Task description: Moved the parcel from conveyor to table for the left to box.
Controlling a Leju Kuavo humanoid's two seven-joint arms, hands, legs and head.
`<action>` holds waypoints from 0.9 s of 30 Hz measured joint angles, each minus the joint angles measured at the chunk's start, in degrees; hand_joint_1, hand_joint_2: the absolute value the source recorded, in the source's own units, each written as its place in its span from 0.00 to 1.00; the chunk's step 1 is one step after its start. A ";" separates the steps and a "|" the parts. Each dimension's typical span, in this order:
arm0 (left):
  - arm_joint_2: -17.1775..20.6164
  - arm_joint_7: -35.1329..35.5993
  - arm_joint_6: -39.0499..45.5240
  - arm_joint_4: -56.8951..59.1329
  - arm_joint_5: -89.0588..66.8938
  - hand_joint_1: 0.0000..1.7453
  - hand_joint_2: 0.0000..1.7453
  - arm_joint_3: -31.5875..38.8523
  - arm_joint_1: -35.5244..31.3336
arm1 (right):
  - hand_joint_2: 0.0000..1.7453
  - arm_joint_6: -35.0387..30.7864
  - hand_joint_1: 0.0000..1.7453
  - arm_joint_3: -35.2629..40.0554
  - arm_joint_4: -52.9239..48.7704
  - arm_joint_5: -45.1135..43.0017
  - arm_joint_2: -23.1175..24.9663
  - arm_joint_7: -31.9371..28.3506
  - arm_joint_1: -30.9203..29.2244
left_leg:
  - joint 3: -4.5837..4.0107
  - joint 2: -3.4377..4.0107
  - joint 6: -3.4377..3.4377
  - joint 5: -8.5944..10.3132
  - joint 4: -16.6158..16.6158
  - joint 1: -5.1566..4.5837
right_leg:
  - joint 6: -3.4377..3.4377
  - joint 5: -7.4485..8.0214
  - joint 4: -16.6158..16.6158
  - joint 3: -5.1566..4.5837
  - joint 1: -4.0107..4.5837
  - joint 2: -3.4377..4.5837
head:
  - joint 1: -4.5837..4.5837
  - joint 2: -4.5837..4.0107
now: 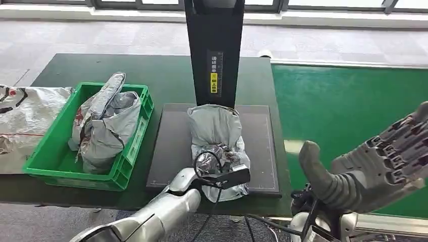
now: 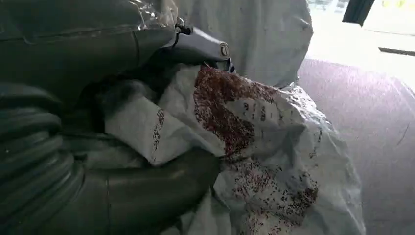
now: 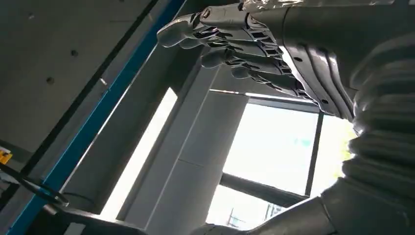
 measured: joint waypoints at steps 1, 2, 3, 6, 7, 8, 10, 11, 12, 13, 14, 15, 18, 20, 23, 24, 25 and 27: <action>0.00 0.26 -0.32 0.28 -0.02 1.00 1.00 -0.80 -0.33 | 1.00 0.00 0.00 0.00 0.00 0.00 0.00 0.02 0.00 | 0.02 -0.01 0.00 0.00 0.00 0.00 | 0.00 0.00 0.00 0.01 0.00 0.00 | 0.00 0.00; 0.00 0.33 -0.43 0.52 -0.09 1.00 1.00 -1.22 -0.60 | 1.00 0.00 0.00 0.00 0.00 0.00 0.00 0.02 0.00 | 0.04 -0.01 0.00 0.00 0.00 0.00 | 0.00 0.00 0.00 0.03 0.00 0.01 | 0.00 0.00; 0.00 0.44 -0.48 0.65 -0.15 1.00 1.00 -1.68 -0.83 | 1.00 0.00 0.00 0.00 0.00 0.00 0.00 0.00 0.00 | 0.06 -0.01 0.00 0.00 0.00 0.00 | 0.00 0.00 0.00 0.05 0.00 0.01 | 0.00 0.00; 0.00 0.57 -0.50 1.13 -0.33 1.00 1.00 -2.68 -1.18 | 1.00 0.00 0.00 0.00 0.00 0.00 0.00 0.02 0.00 | 0.10 -0.01 0.00 0.00 0.00 0.00 | 0.00 0.00 0.00 0.11 0.00 -0.02 | 0.00 0.00; 0.00 0.74 -0.54 1.20 -0.35 1.00 1.00 -2.90 -1.23 | 1.00 0.00 0.00 0.00 0.00 0.00 0.00 0.00 -0.01 | 0.11 -0.01 0.00 0.00 0.00 0.00 | 0.00 0.00 0.00 0.13 0.00 -0.01 | 0.00 0.00; 0.00 1.00 -0.70 1.40 -0.44 1.00 1.00 -3.23 -1.31 | 1.00 0.00 0.00 0.00 0.00 0.00 0.00 0.00 -0.01 | 0.12 -0.01 0.00 0.00 0.00 0.00 | 0.00 0.00 0.00 0.13 0.00 -0.01 | 0.00 0.00; 0.00 1.27 -0.92 1.53 -0.52 1.00 1.00 -3.60 -1.40 | 1.00 0.00 0.00 0.00 0.00 0.00 0.00 0.00 -0.01 | 0.13 -0.01 0.00 0.00 0.00 0.00 | 0.00 0.00 0.00 0.14 0.00 -0.01 | 0.00 0.00; 0.00 1.29 -0.94 1.59 -0.55 1.00 1.00 -3.73 -1.41 | 1.00 0.00 0.00 0.00 0.00 0.00 0.00 0.02 -0.01 | 0.15 -0.01 0.00 0.00 0.00 0.00 | 0.00 0.00 0.00 0.15 0.00 -0.01 | 0.00 0.00; 0.00 1.29 -0.94 1.68 -0.57 1.00 1.00 -3.89 -1.42 | 1.00 0.00 0.00 0.00 0.00 0.00 0.00 0.02 -0.01 | 0.15 -0.01 0.00 0.00 0.00 0.00 | 0.00 0.00 0.00 0.16 0.00 -0.01 | 0.00 0.00; 0.00 1.44 -1.05 1.83 -0.66 1.00 1.00 -4.00 -1.42 | 1.00 0.00 0.00 0.00 0.00 0.00 0.00 0.02 -0.01 | 0.17 -0.01 0.00 0.00 0.00 0.00 | 0.00 0.00 0.00 0.17 0.00 -0.01 | 0.00 0.00; 0.00 1.75 -1.35 1.96 -0.88 1.00 1.00 -4.08 -1.44 | 1.00 0.00 0.00 0.00 0.00 0.00 0.00 0.02 -0.01 | 0.19 -0.01 0.00 0.00 0.00 0.00 | 0.00 0.00 0.00 0.18 0.00 -0.01 | 0.00 0.00; 0.00 2.29 -2.00 2.01 -1.03 1.00 1.00 -4.28 -1.57 | 1.00 0.00 0.00 0.00 0.00 0.00 0.00 0.02 -0.01 | 0.21 -0.01 0.00 0.00 -0.01 0.00 | 0.00 0.00 0.00 0.21 0.00 -0.01 | 0.00 0.00; 0.00 3.54 -4.00 2.47 -1.77 1.00 1.00 -5.07 -2.22 | 1.00 0.00 0.00 0.00 0.00 0.00 0.00 0.02 -0.01 | 0.35 -0.03 0.01 -0.02 -0.01 0.00 | -0.01 -0.03 0.00 0.37 0.00 -0.02 | 0.00 0.00; -0.02 4.13 -4.28 2.62 -2.14 1.00 1.00 -5.35 -2.42 | 1.00 0.00 0.00 0.00 0.00 0.04 0.00 0.02 -0.01 | 0.45 -0.02 0.04 -0.07 -0.02 0.00 | -0.03 -0.07 0.00 0.48 0.00 -0.01 | 0.00 0.00; -0.02 5.39 -3.72 2.97 -3.32 1.00 1.00 -6.05 -2.68 | 1.00 0.00 0.00 0.00 0.00 0.35 0.00 0.02 -0.02 | 0.59 -0.02 0.05 -0.12 -0.02 0.00 | 0.00 -0.13 0.00 0.64 0.00 -0.02 | 0.00 0.00; -0.02 5.77 -2.75 3.06 -3.85 1.00 1.00 -6.14 -2.67 | 1.00 0.00 0.00 0.00 0.00 0.42 0.00 0.02 -0.02 | 0.61 -0.01 0.05 -0.12 -0.02 0.00 | 0.00 -0.13 0.00 0.64 0.00 -0.01 | 0.00 0.00; -0.13 5.72 -0.62 3.10 -4.40 1.00 1.00 -6.36 -2.67 | 1.00 0.00 0.00 0.00 0.00 0.61 0.00 0.02 -0.01 | 0.64 0.00 0.04 -0.12 -0.02 0.00 | 0.00 -0.12 0.00 0.64 0.00 0.00 | 0.00 0.00; -0.59 -0.17 8.99 0.42 -10.38 1.00 1.00 -5.61 1.51 | 1.00 0.00 0.00 0.00 0.00 1.18 0.00 0.02 0.04 | 0.77 0.12 0.03 -0.14 -0.02 -0.06 | 0.01 -0.09 0.00 0.64 -0.08 0.09 | 0.02 0.00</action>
